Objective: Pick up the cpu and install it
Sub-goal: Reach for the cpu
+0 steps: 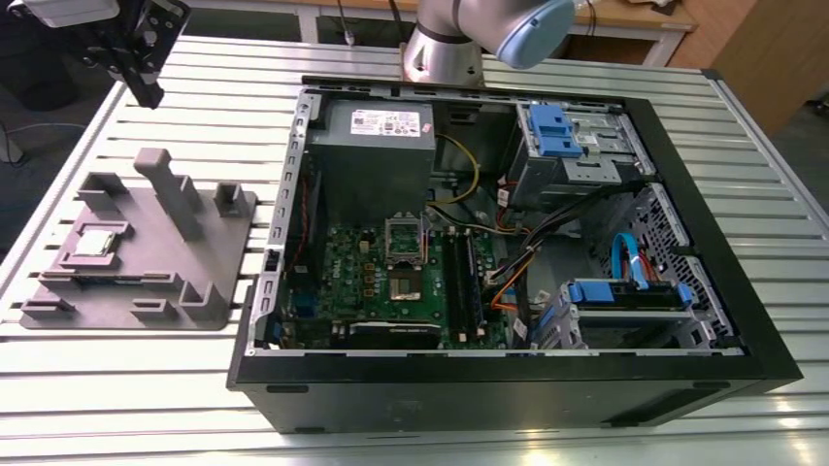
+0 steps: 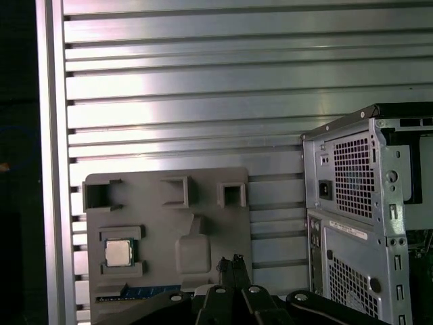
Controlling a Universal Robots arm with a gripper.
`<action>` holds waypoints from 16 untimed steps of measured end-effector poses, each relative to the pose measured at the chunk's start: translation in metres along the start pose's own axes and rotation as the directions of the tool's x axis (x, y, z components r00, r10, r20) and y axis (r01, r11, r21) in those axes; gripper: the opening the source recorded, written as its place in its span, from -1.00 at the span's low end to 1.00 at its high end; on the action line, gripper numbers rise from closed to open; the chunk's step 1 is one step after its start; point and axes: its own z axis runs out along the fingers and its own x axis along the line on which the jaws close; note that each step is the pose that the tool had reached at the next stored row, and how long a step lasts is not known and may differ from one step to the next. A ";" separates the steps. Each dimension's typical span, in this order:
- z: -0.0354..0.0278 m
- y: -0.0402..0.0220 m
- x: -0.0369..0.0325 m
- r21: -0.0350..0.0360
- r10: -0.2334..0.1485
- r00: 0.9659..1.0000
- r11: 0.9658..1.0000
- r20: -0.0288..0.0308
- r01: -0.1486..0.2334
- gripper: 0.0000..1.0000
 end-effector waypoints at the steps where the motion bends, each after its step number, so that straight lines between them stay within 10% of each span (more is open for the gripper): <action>1: 0.0000 0.0000 0.0000 0.000 0.000 1.000 1.000 0.000 0.000 -0.79; 16: 0.0014 -0.0014 0.0176 0.000 0.000 1.000 1.000 0.003 0.000 -0.79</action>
